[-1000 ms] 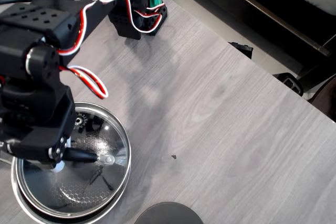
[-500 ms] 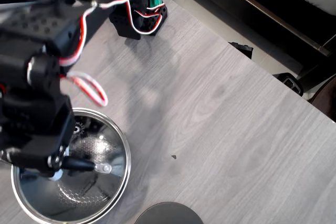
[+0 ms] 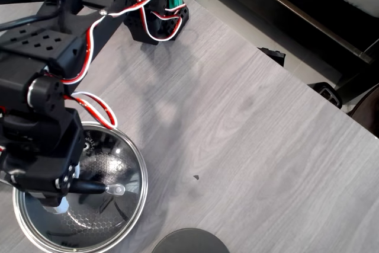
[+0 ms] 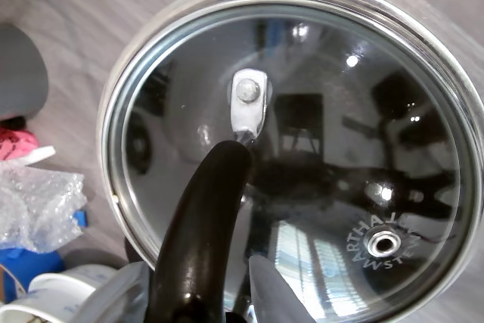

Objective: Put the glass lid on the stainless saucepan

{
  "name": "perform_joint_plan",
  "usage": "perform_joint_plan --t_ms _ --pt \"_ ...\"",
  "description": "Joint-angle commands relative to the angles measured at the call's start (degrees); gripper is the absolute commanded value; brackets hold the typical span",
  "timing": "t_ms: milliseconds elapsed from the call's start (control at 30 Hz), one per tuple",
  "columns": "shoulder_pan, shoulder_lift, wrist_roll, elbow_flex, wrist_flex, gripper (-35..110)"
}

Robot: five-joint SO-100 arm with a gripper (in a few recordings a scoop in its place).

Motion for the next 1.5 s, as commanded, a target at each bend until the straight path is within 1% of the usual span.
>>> perform_joint_plan --t_ms 0,200,267,300,333,400,533,600,667,833,967,1133,1267,1467 --pt "-1.23 6.5 0.09 -1.14 1.76 18" --pt "-3.25 16.79 1.23 3.08 2.11 18" --pt "-4.66 21.88 2.2 6.77 2.02 18" --pt "-5.98 25.4 2.55 10.63 1.85 10" --pt "-7.65 29.44 3.08 16.0 1.32 0" --pt "-12.04 40.52 4.83 32.96 -3.25 0" --pt "-20.3 66.36 7.29 74.27 -25.49 0" --pt "-22.68 74.88 8.09 88.24 -31.99 0" --pt "-23.29 78.84 8.53 96.5 -35.24 0" --pt "-22.5 82.88 8.0 108.11 -38.76 0" --pt "-22.5 91.49 7.91 116.46 -39.73 0" --pt "-22.32 106.17 7.38 126.91 -38.5 0" --pt "-23.03 123.13 5.63 135.7 -32.7 0" --pt "-20.83 123.49 3.34 143.7 -33.49 0"
